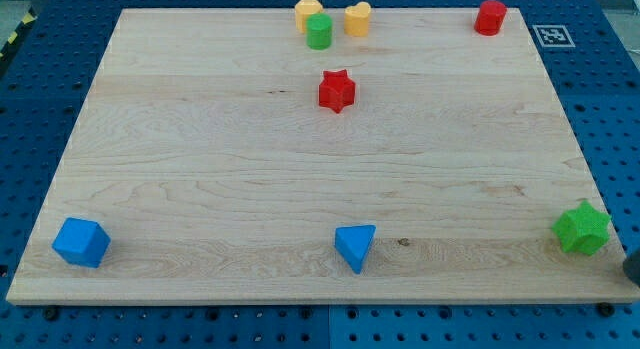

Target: Place the green star to the bottom of yellow heart

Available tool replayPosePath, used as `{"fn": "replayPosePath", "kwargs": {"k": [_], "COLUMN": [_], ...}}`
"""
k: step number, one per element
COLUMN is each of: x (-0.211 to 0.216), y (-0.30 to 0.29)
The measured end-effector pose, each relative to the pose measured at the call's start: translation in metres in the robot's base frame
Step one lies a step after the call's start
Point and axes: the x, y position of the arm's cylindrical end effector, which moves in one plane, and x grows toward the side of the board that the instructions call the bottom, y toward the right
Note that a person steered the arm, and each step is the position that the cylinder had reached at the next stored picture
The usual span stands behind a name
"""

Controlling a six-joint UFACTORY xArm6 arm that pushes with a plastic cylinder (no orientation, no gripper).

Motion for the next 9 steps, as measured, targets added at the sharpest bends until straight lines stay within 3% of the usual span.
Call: {"fn": "replayPosePath", "kwargs": {"k": [4,9], "x": [-0.068,-0.069], "y": [-0.067,-0.177]}}
